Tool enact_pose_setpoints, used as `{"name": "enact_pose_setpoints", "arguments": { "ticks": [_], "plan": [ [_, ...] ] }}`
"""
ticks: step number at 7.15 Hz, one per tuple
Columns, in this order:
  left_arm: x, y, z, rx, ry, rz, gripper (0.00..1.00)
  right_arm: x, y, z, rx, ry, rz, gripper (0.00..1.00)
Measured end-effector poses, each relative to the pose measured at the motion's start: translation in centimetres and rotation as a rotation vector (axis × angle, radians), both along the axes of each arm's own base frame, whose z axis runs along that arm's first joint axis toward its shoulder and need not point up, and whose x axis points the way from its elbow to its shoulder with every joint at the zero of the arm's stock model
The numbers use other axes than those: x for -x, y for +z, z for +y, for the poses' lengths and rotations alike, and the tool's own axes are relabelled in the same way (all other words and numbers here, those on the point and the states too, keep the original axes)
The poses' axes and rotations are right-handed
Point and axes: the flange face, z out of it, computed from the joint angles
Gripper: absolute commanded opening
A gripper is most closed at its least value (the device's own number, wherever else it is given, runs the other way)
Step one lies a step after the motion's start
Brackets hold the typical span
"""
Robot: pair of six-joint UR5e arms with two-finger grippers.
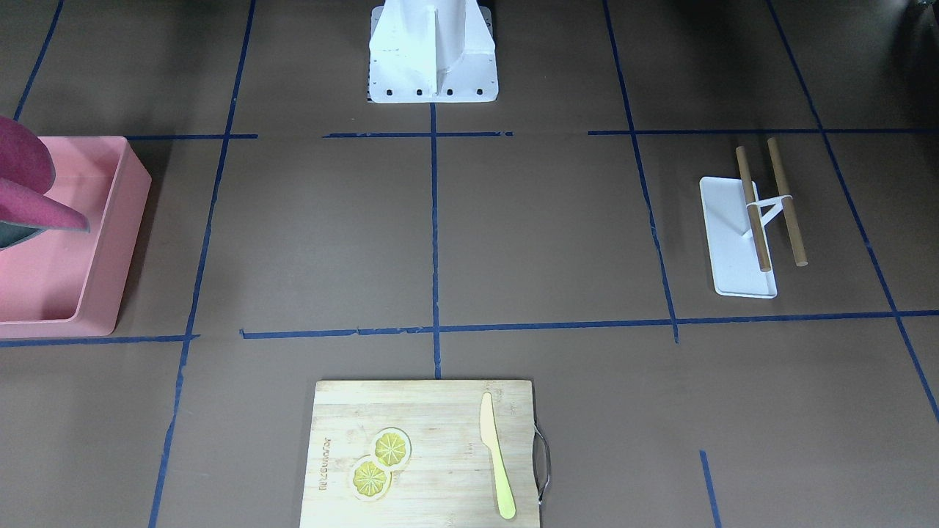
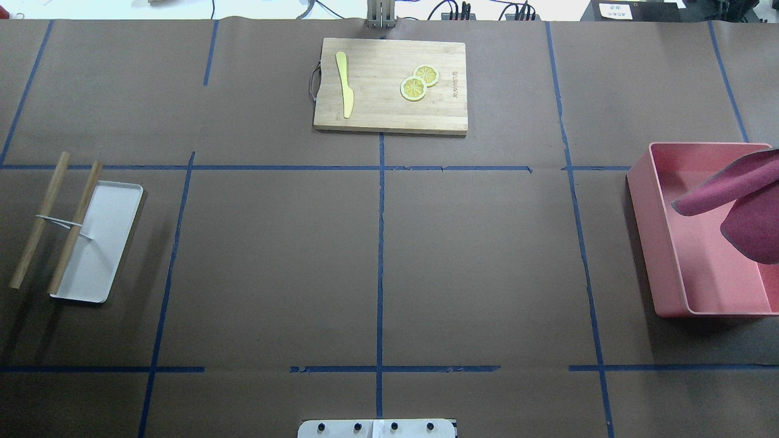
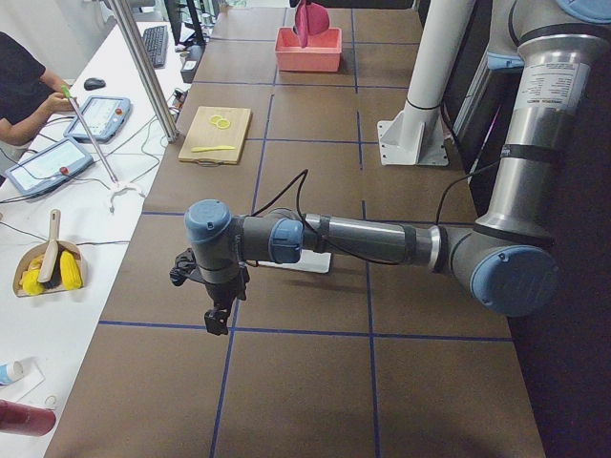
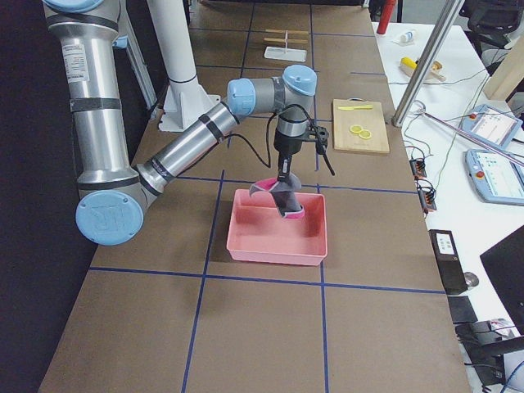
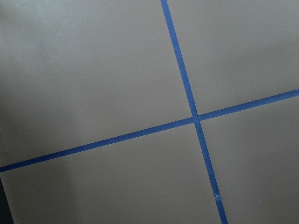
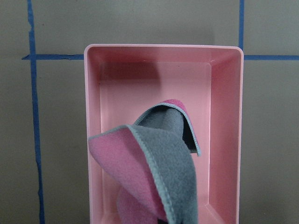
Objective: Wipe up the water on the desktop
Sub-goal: 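Carry the towel over the pink bin and release it with the right gripper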
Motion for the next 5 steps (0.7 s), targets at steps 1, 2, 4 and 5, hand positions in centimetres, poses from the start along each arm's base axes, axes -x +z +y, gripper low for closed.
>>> {"name": "enact_pose_setpoints", "arguments": {
  "ticks": [1,2,4,5],
  "plan": [
    [0.0,0.0,0.0,-0.002,0.000,0.000,1.00,-0.2,0.2,0.0,0.006,0.004,0.003,1.00],
    [0.0,0.1,-0.1,-0.009,0.000,0.000,1.00,-0.3,0.4,0.0,0.011,0.011,0.004,1.00],
    [0.0,0.1,-0.1,-0.016,-0.001,0.000,1.00,-0.7,0.6,-0.1,0.016,0.021,0.005,1.00],
    [0.0,0.2,-0.1,-0.015,-0.002,0.000,1.00,-1.2,0.7,-0.2,0.012,0.022,-0.001,1.00]
  ]
}}
